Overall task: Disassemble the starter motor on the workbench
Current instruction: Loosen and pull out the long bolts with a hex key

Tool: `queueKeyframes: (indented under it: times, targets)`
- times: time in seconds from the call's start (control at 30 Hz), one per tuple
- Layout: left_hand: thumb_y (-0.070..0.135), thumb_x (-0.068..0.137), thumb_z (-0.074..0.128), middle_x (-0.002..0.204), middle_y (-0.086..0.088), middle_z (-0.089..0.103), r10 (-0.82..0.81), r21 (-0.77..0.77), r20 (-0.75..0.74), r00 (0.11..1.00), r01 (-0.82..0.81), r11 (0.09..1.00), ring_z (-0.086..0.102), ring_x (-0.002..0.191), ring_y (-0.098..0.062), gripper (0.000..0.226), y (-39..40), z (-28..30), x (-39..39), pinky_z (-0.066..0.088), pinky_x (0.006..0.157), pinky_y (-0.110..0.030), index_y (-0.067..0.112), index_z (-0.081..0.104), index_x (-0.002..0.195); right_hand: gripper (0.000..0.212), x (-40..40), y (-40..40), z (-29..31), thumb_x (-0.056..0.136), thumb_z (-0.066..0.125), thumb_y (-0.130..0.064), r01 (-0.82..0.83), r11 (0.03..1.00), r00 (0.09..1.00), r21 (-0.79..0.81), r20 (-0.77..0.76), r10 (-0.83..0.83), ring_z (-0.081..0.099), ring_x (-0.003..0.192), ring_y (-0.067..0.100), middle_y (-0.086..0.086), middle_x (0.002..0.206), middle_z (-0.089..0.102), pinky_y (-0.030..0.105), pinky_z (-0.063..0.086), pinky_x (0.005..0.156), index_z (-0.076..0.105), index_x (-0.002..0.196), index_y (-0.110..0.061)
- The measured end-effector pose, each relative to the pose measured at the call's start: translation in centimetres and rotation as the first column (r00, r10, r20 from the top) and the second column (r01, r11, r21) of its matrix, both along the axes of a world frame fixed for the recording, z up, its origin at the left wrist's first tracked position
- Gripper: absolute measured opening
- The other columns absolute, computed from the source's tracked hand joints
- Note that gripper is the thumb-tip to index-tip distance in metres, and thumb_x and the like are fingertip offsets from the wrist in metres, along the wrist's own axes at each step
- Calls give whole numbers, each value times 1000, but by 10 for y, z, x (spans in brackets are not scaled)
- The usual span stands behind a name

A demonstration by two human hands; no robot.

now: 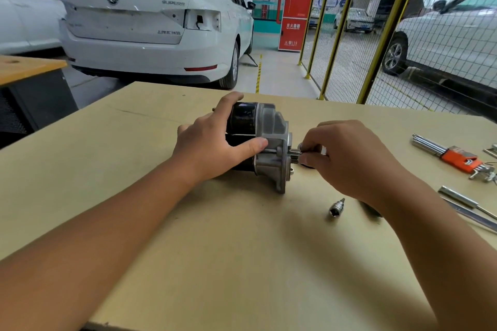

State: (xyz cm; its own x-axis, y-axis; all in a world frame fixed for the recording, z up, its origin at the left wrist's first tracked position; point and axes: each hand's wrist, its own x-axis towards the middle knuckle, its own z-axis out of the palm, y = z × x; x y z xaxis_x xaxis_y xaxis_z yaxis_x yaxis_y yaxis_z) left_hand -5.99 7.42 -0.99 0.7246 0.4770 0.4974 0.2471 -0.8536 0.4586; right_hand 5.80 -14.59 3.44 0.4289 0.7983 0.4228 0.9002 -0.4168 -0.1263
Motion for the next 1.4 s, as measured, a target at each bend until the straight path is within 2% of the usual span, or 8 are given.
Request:
queueKeyframes:
  times: [0.2, 0.43, 0.6, 0.8, 0.87, 1.0, 1.27, 1.4]
  targets:
    - [95, 66, 48, 127, 12, 64, 1, -24, -20, 1000, -2, 1000, 63, 112, -26, 94, -3, 2, -2, 35, 92, -45, 52, 23, 147, 20, -3, 0, 1, 99, 58, -29, -21, 998, 999, -57, -42, 18, 59, 85, 22, 0, 91, 63, 44, 53, 77, 76, 98, -20]
    - [94, 60, 52, 125, 15, 63, 1, -58, -34, 999, -3, 998, 63, 112, -24, 98, -3, 3, -2, 37, 95, -44, 55, 23, 145, 17, -2, 0, 1, 98, 59, -34, -5, 996, 1000, -92, 30, 7, 59, 88, 21, -9, 91, 61, 41, 49, 82, 73, 95, -26]
    - [94, 57, 55, 127, 13, 63, -21, -56, -47, 999, 19, 998, 62, 115, -25, 103, -3, 4, -3, 37, 96, -44, 55, 21, 146, 12, -7, 3, 2, 94, 64, -40, 18, 997, 996, -79, 90, -10, 57, 82, 21, -10, 88, 58, 36, 43, 74, 65, 89, -29]
    - [91, 74, 44, 128, 10, 63, -41, -63, -15, 999, 40, 997, 61, 110, -27, 87, -2, 3, -5, 38, 98, -49, 52, 23, 148, 10, -9, 2, 3, 94, 67, -27, -30, 999, 998, -32, -48, 28, 54, 80, 23, -2, 82, 58, 41, 49, 71, 65, 88, -20]
    - [90, 73, 46, 128, 10, 64, -38, -55, -21, 999, 36, 998, 61, 112, -28, 87, -2, 4, -4, 38, 98, -49, 51, 23, 148, 11, -8, 2, 3, 96, 63, -20, -56, 998, 996, 7, -66, 56, 54, 79, 21, 1, 83, 58, 40, 48, 72, 71, 89, -15]
    - [92, 69, 48, 128, 10, 64, -40, -71, -33, 999, 38, 997, 62, 114, -28, 92, -4, 5, -6, 41, 101, -50, 52, 23, 147, 21, -7, 2, 3, 100, 55, -16, -42, 999, 997, -30, -61, 40, 56, 83, 24, 5, 88, 58, 40, 48, 77, 73, 91, -10]
    - [94, 63, 53, 128, 10, 64, -39, -89, -42, 998, 35, 995, 63, 114, -27, 98, -5, 6, -6, 44, 104, -54, 54, 23, 147, 16, -9, 4, 3, 100, 58, -27, -5, 996, 999, -87, 42, 8, 59, 88, 23, -5, 95, 60, 41, 50, 81, 73, 97, -21]
    - [94, 59, 56, 131, 10, 64, -46, -85, -52, 998, 41, 996, 64, 114, -27, 104, -5, 6, -7, 46, 104, -57, 54, 21, 148, 7, -12, 6, 1, 95, 66, -31, 24, 995, 998, -94, 68, -18, 55, 83, 22, -7, 90, 57, 34, 42, 68, 63, 92, -26]
